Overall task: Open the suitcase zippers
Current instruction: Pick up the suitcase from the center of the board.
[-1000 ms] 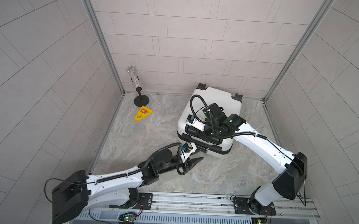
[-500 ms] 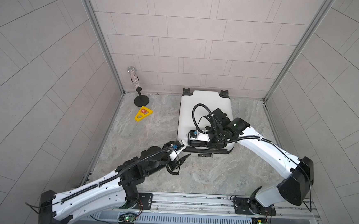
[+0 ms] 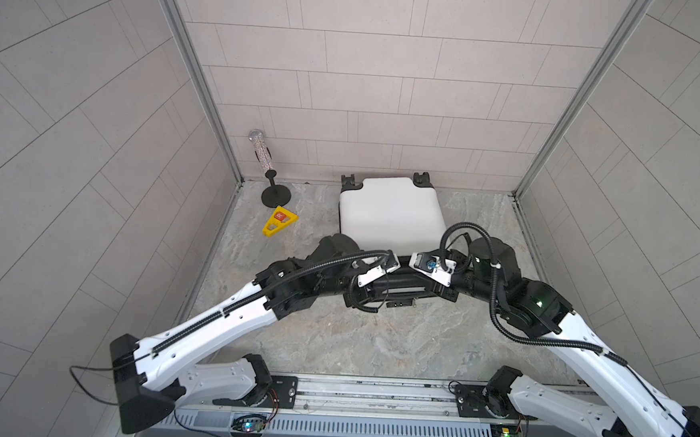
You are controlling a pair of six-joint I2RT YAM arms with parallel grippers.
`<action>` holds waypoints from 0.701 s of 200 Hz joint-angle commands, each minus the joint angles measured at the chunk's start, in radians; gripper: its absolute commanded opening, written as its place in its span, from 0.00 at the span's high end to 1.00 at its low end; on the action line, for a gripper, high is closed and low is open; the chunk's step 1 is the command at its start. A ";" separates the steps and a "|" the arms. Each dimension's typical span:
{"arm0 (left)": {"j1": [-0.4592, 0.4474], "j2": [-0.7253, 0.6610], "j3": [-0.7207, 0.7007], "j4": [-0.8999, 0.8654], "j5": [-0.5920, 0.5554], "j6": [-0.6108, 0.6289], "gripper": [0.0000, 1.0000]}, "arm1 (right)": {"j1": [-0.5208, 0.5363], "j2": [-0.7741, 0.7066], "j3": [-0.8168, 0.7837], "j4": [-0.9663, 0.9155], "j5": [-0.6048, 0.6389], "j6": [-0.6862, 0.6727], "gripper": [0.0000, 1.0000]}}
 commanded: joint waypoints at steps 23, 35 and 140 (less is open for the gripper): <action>-0.006 0.213 0.212 -0.219 0.070 0.068 0.33 | -0.007 -0.210 -0.165 0.039 0.281 0.394 0.45; -0.009 0.263 0.257 -0.250 0.071 0.078 0.33 | -0.009 -0.249 -0.186 0.039 0.312 0.457 0.45; -0.044 0.580 0.562 -0.437 -0.066 0.056 0.40 | -0.009 -0.328 -0.276 0.036 0.348 0.628 0.46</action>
